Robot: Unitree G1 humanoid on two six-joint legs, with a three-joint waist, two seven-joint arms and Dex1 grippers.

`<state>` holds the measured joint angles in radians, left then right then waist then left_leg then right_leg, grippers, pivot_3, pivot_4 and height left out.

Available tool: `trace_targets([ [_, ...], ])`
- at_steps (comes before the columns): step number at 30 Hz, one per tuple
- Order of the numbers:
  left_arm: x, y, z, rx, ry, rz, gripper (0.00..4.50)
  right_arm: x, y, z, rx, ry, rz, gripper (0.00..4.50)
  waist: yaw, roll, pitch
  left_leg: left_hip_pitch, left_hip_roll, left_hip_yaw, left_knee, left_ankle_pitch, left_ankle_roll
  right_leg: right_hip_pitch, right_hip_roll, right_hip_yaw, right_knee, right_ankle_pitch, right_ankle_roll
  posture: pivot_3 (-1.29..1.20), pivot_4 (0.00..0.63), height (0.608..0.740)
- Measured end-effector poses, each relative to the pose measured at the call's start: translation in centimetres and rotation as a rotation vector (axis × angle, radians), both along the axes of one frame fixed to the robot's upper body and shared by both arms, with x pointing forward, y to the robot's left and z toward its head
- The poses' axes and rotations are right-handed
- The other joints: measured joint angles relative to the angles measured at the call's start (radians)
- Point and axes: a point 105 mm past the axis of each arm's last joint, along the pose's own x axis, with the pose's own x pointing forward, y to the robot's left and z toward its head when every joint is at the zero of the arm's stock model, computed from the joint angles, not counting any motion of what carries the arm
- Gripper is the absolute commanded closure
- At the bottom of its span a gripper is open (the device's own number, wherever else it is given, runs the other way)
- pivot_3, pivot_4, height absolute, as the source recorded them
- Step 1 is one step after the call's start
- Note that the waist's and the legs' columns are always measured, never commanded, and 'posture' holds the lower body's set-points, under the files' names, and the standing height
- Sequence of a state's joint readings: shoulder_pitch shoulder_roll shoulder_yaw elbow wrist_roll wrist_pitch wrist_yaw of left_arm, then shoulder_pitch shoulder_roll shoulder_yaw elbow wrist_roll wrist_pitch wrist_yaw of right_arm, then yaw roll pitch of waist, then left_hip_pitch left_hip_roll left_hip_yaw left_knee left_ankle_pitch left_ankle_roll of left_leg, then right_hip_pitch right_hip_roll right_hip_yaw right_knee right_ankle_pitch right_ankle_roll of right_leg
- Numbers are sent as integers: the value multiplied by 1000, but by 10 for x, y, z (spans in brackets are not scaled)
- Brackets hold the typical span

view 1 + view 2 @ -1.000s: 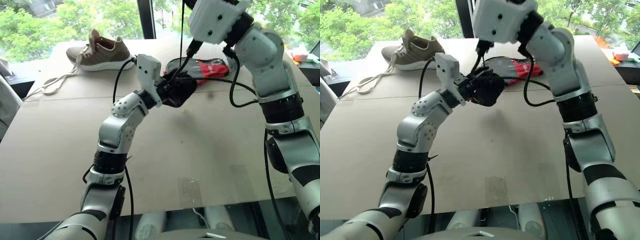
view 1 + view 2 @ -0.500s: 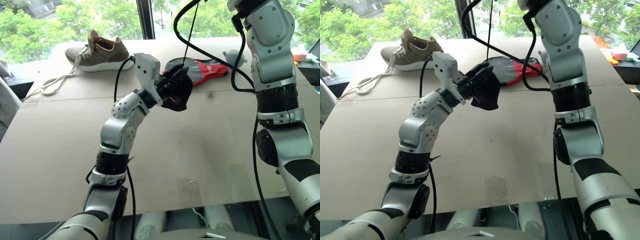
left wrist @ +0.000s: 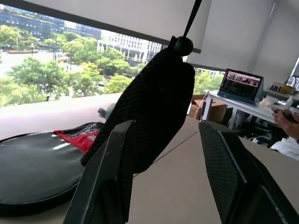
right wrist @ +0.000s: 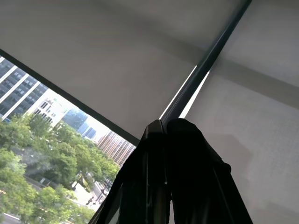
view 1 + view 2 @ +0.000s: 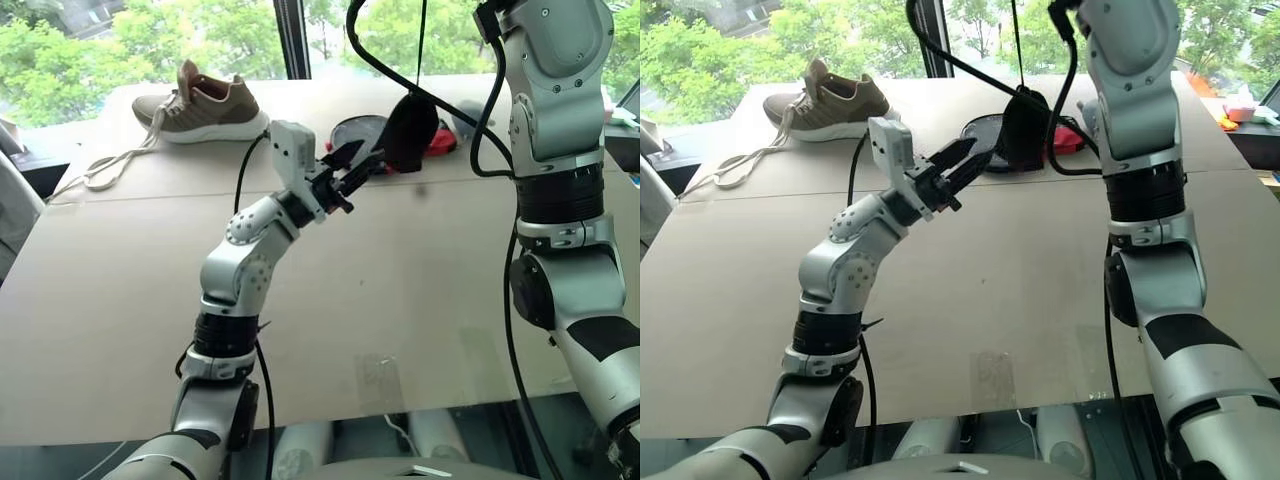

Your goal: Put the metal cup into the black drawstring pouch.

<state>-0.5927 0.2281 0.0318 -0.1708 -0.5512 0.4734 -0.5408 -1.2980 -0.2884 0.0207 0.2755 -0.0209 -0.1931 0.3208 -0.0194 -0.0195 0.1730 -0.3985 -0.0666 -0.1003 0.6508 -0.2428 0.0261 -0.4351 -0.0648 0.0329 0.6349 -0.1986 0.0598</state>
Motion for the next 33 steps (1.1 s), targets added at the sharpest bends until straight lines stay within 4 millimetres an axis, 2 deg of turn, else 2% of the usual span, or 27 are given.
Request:
trace_targets([
  [4, -9, 14, 11, -67, 3, -19, 2316, 6, 2, -10, -40, 46, 6, 4500, -3, 0, 0, 0, 0, 1, 0, 0, 0, 0, 0, 1, 1, 0, 0, 0, 150, 736],
  [7, -7, 37, 18, -76, 34, 49, 2316, 8, 7, -22, -66, 94, 30, 4500, -4, 0, 0, 1, 0, 1, 0, 0, 0, 0, 0, 1, 1, 0, 0, 0, 150, 736],
  [14, -2, 75, 7, -43, 107, 182, 2316, 8, 6, -24, -68, 141, 57, 4500, -9, 0, 0, 1, 0, 1, 0, 0, 0, -1, 0, 1, 1, 0, 0, 0, 150, 736],
  [17, -3, 94, 4, -16, 117, 246, 2316, 14, -6, -30, -114, 177, 8, 4500, -9, 0, -1, 1, 0, 1, 0, 0, 0, 0, 0, 1, 1, 0, 0, 0, 150, 736],
  [18, -4, 99, 0, -13, 129, 261, 2276, 18, -12, -36, -136, 198, -13, 4173, -8, 0, -1, 1, 0, 1, 0, 0, 0, 0, 0, 1, 1, 0, 0, 0, 150, 736],
  [19, -5, 106, -8, -4, 153, 281, 2260, 24, -22, -51, -203, 241, -57, 3798, -6, -1, -1, 1, 0, 1, 0, 0, 0, 0, 0, 1, 0, 0, 0, 0, 150, 736],
  [22, -13, 122, -33, 39, 224, 329, 2260, 45, -48, -113, -378, 447, -142, 2600, -5, -1, -1, 1, 0, 1, 0, 0, 0, 1, -1, 1, -1, 0, 0, 0, 150, 736],
  [23, -19, 126, -45, 67, 255, 333, 2260, 47, -60, -146, -468, 558, -158, 2128, -3, -1, -1, 1, 0, 1, -1, 0, 0, 0, -1, 1, -2, 0, 0, 0, 150, 736],
  [24, -31, 133, -63, 110, 307, 341, 2260, 43, -78, -193, -591, 712, -163, 1647, -1, -1, -1, 1, 1, 1, -2, -1, 1, 0, -1, 1, -3, 0, 0, 0, 150, 736],
  [26, -43, 145, -85, 142, 383, 361, 2260, 34, -96, -244, -698, 904, -150, 726, 3, 0, 0, -1, 1, 3, -3, -1, 1, -2, -2, 3, -3, 0, 0, 0, 150, 736],
  [28, -68, 149, -110, 203, 463, 338, 2260, 6, -111, -287, -816, 1057, -85, 726, 2, 1, 0, -2, 1, 6, -4, -1, 1, -4, -5, 7, -3, 0, 0, 0, 150, 736],
  [30, -85, 150, -126, 235, 518, 312, 2260, -10, -113, -302, -839, 1106, -16, 726, 0, 0, 0, 0, 2, 9, -4, -2, 3, -4, -4, 8, -3, 0, 0, 0, 150, 736],
  [33, -108, 151, -145, 290, 566, 299, 2260, -23, -106, -308, -779, 1100, 113, 726, 0, 0, -1, 8, 6, 10, -3, -4, 6, 5, -3, 8, -6, 1, -2, 0, 150, 736],
])
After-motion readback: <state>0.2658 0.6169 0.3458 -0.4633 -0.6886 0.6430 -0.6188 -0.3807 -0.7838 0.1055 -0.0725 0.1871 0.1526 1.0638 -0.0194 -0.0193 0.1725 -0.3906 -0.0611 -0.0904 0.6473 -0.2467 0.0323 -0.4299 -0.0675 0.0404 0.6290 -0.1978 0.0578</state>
